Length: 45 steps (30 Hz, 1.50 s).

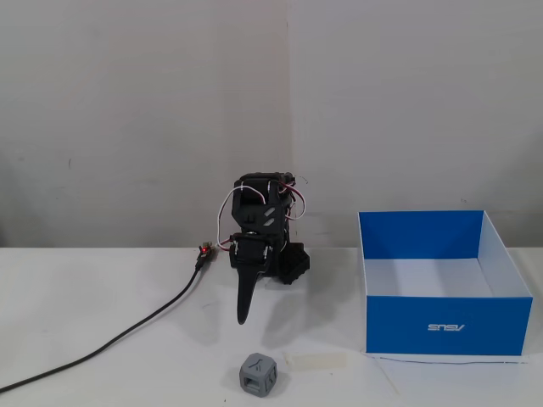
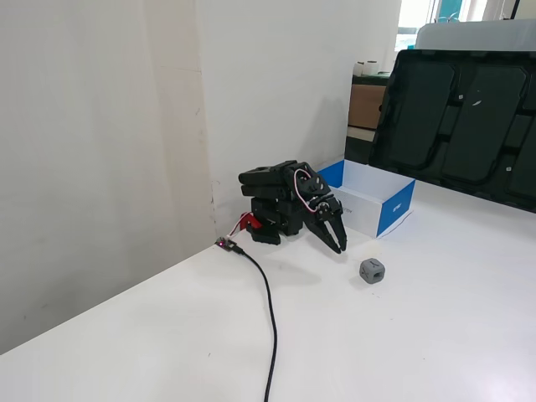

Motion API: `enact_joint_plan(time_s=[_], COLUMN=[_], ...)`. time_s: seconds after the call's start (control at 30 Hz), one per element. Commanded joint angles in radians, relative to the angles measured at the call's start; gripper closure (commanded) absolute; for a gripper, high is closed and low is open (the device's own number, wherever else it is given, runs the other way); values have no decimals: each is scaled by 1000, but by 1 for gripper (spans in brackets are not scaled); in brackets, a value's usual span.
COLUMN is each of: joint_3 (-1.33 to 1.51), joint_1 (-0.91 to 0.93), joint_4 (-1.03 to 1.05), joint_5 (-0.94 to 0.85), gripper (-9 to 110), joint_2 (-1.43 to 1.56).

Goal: Pick the gray block and keep it in the box.

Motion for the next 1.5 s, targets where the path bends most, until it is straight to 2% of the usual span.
enact_joint_plan(time_s=[0.0,1.47], joint_3=[8,5], joint_1=[-6,15], joint_4=[11,12], joint_5=[-5,26], gripper=[101,101], joint_2=[120,118])
